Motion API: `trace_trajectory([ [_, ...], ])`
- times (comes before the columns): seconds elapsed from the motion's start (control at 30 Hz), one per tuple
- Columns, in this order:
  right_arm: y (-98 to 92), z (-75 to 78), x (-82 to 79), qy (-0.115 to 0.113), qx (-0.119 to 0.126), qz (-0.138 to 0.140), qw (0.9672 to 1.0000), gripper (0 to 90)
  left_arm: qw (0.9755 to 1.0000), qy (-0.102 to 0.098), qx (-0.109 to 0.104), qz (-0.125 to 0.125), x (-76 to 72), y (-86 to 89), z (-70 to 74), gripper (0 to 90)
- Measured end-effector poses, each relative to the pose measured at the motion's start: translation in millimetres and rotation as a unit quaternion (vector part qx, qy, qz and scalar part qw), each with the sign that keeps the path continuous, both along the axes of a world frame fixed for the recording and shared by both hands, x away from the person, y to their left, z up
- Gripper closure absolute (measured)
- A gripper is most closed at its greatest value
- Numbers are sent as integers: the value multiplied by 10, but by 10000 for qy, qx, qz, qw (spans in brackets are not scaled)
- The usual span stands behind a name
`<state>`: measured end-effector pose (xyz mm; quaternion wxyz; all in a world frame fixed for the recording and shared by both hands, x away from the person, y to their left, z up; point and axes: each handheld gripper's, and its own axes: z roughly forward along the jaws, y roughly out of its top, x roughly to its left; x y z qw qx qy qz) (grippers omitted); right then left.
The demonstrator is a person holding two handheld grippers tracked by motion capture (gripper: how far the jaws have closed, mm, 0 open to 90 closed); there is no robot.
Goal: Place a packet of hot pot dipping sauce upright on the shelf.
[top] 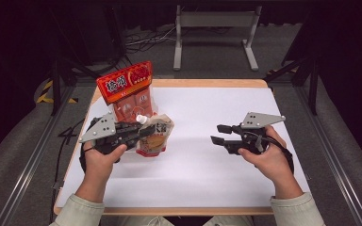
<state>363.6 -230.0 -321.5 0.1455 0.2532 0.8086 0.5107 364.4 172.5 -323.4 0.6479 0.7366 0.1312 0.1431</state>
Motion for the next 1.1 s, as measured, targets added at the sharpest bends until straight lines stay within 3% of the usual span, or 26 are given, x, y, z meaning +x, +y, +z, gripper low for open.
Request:
trace_trajectory([
  [0.13, -18, -21, 15, 53, 24, -6, 10000, 527, 9997, -23, -122, 199, 19, 119, 24, 884],
  [0.6, -67, -67, 50, 190, 77, -34, 9998, 525, 9972, -101, -227, 699, 87, 377, -9, 884],
  [1.1, -166, -152, 107, 400, 12, -380, 9985, 494, 9962, 78, -118, 863, 191, 444, -187, 883],
])
